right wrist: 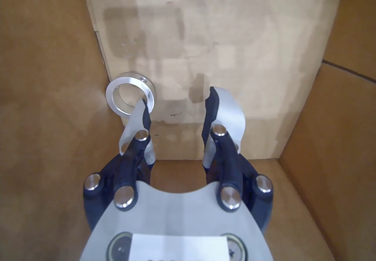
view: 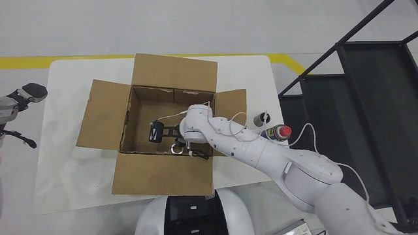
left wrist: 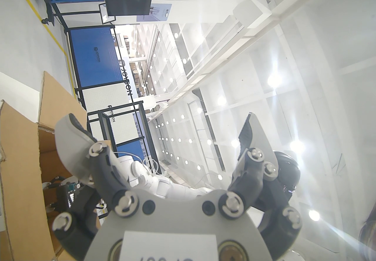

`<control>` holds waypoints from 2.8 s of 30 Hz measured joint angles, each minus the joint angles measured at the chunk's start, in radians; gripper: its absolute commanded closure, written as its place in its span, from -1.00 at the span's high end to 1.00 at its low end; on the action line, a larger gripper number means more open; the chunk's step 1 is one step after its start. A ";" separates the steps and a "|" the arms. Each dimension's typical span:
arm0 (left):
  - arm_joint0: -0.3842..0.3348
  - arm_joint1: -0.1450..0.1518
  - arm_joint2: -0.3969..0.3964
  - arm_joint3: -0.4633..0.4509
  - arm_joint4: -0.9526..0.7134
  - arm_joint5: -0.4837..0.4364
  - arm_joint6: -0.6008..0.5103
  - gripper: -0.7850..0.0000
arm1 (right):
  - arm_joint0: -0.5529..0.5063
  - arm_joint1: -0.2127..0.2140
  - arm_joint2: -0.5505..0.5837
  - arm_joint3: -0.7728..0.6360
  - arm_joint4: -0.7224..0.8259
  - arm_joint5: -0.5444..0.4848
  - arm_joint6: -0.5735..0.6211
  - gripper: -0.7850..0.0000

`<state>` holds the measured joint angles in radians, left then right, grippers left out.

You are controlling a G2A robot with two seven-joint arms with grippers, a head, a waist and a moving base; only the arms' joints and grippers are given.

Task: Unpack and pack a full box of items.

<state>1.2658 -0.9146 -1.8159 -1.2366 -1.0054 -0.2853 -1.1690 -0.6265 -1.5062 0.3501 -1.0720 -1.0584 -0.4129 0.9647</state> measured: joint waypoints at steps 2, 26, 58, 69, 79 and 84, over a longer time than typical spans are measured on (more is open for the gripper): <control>0.000 0.000 0.000 0.000 0.000 0.000 0.000 1.00 | 0.005 -0.014 -0.005 0.025 0.005 -0.005 0.000 -0.08; 0.000 0.000 0.000 0.000 0.000 0.000 0.000 1.00 | -0.004 -0.084 -0.020 0.120 -0.016 -0.040 0.048 -1.00; 0.000 0.000 0.000 0.000 0.000 0.000 0.000 1.00 | -0.351 0.133 0.350 -0.489 -0.448 0.141 -0.139 -1.00; 0.000 0.000 0.000 0.000 0.000 0.000 0.000 1.00 | -0.349 0.132 0.348 -0.486 -0.447 0.142 -0.137 -1.00; 0.000 0.000 0.000 0.000 0.000 0.000 0.000 1.00 | -0.349 0.132 0.348 -0.486 -0.447 0.142 -0.137 -1.00; 0.000 0.000 0.000 0.000 0.000 0.000 0.000 1.00 | -0.349 0.132 0.348 -0.486 -0.447 0.142 -0.137 -1.00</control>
<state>1.2658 -0.9146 -1.8159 -1.2366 -1.0054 -0.2853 -1.1690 -0.9755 -1.3743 0.6981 -1.5584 -1.5051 -0.2706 0.8275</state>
